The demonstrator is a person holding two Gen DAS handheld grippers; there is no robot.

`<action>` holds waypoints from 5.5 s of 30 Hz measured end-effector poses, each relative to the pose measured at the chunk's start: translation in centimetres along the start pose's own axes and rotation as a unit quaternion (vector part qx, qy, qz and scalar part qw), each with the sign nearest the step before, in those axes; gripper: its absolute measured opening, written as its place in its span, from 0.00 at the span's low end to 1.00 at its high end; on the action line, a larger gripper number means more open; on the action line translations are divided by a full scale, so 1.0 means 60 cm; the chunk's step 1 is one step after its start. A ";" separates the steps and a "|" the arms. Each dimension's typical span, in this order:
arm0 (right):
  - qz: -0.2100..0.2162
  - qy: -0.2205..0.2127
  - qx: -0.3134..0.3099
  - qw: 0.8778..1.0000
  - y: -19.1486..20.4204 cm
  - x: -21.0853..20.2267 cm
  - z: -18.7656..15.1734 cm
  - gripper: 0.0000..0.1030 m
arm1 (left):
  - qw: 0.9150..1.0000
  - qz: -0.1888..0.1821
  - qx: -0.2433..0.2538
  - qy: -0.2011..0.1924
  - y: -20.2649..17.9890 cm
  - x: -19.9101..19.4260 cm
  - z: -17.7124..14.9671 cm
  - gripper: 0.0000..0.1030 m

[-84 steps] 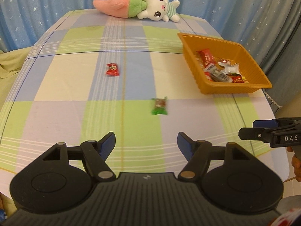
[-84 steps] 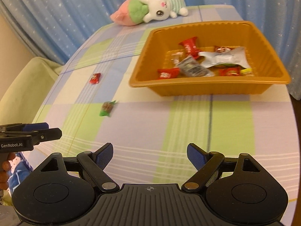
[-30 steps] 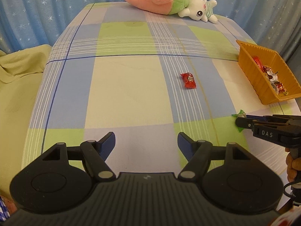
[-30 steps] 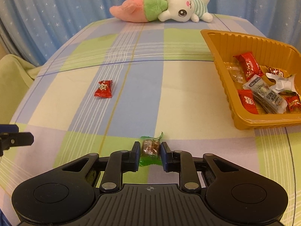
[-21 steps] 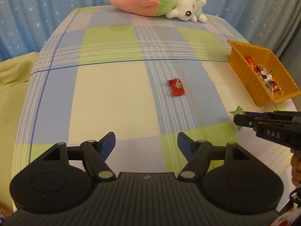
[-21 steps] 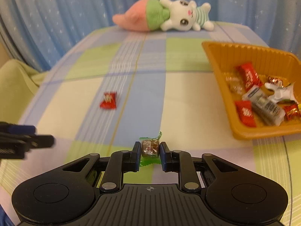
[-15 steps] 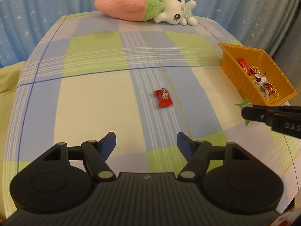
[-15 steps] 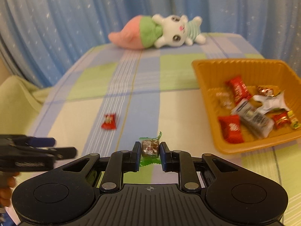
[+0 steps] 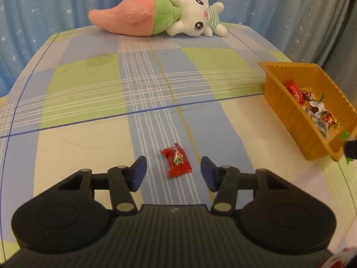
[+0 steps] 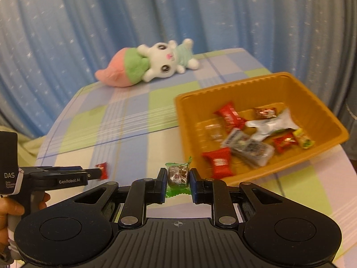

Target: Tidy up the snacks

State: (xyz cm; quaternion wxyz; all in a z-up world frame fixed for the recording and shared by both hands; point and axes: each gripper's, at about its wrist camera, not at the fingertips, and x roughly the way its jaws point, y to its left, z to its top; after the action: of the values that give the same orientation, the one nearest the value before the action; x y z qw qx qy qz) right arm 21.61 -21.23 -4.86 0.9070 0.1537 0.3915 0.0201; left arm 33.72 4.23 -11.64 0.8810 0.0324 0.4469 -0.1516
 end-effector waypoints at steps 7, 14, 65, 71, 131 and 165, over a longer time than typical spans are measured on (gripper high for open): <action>-0.019 -0.006 0.028 0.999 -0.045 -0.013 0.005 0.21 | 1.000 0.009 0.001 0.013 -0.007 0.033 0.012 0.38; -0.018 -0.004 0.037 0.999 -0.071 -0.015 0.007 0.21 | 1.000 0.019 0.004 0.018 -0.013 0.043 0.014 0.24; 0.046 -0.035 0.022 0.998 -0.334 -0.075 0.086 0.21 | 0.996 -0.060 0.036 -0.048 -0.402 -0.053 0.067 0.18; 0.056 -0.032 0.020 0.998 -0.351 -0.064 0.097 0.21 | 0.998 -0.048 0.035 -0.036 -0.423 -0.028 0.072 0.18; 0.121 0.014 -0.026 0.992 -0.319 0.064 0.119 0.63 | 0.997 0.044 -0.061 -0.017 -0.375 -0.069 0.042 0.47; 0.059 0.106 -0.002 0.993 -0.085 -0.141 -0.096 0.90 | 0.998 0.042 -0.029 0.034 -0.191 -0.269 -0.153 0.69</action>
State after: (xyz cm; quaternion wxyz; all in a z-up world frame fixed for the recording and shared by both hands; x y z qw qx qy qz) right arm 11.18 -25.93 -4.11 0.8579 0.1715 0.4758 0.0906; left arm 14.26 -1.05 -3.37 0.8717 0.0312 0.4786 -0.1003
